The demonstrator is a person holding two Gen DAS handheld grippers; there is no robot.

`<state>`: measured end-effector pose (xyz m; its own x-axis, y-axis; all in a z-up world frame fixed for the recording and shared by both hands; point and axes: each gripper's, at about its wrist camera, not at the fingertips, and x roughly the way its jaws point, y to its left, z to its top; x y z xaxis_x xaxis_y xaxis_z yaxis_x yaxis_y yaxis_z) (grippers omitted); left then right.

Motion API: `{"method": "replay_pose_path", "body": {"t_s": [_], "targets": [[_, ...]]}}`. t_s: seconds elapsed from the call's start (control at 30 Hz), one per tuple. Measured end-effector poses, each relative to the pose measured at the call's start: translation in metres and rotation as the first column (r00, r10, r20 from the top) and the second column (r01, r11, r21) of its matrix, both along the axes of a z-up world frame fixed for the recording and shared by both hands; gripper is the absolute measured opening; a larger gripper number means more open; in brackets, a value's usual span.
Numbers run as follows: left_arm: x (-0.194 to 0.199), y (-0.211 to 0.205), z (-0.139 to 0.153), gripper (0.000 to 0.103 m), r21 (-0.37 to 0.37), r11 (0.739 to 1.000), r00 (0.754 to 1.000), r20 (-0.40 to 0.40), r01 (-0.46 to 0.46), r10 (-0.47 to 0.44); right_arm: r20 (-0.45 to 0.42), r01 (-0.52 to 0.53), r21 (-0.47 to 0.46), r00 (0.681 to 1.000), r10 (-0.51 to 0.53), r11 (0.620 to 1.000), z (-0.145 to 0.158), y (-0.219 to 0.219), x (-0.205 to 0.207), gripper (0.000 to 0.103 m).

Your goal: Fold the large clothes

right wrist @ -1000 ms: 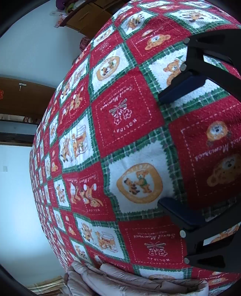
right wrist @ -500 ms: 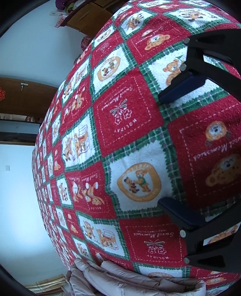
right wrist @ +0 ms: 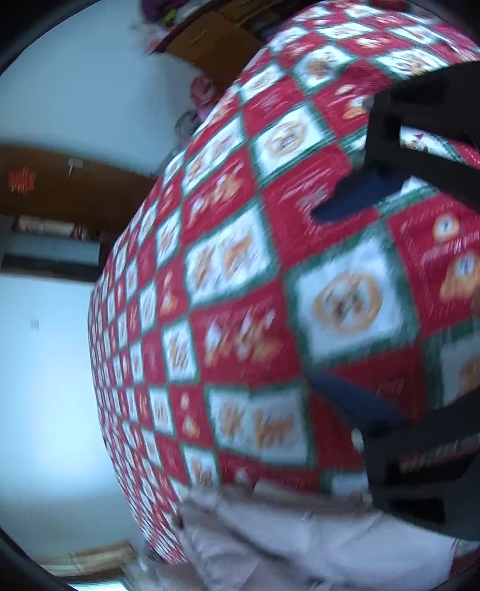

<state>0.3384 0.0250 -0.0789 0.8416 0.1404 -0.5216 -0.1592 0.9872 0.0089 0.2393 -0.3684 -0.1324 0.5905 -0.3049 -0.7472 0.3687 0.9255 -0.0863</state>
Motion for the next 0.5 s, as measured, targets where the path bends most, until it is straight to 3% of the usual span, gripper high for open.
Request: {"method": "replay_pose_path", "body": {"t_s": [0.13,0.3,0.4,0.5], "targets": [[0.018,0.003,-0.020,0.098,-0.103,0.995,0.999,-0.048,-0.006,0.002,0.062,-0.074,-0.004,0.995,0.074,0.997,0.049,0.040,0.028,0.079],[0.014,-0.030,-0.028,0.098,-0.122,0.989,0.996,-0.021,0.089,-0.092,0.155,-0.182,0.003,0.972,0.180,0.983,0.115,0.117,0.064,0.079],[0.009,-0.050,-0.029,0.098,-0.093,0.983,0.987,0.002,0.157,-0.158,0.152,-0.227,0.053,0.964,0.217,0.972,0.119,0.151,0.089,0.079],[0.010,-0.055,-0.023,0.098,-0.102,0.975,0.980,-0.003,0.199,-0.201,0.125,-0.246,0.082,0.964,0.235,0.966,0.092,0.175,0.118,0.074]]}}
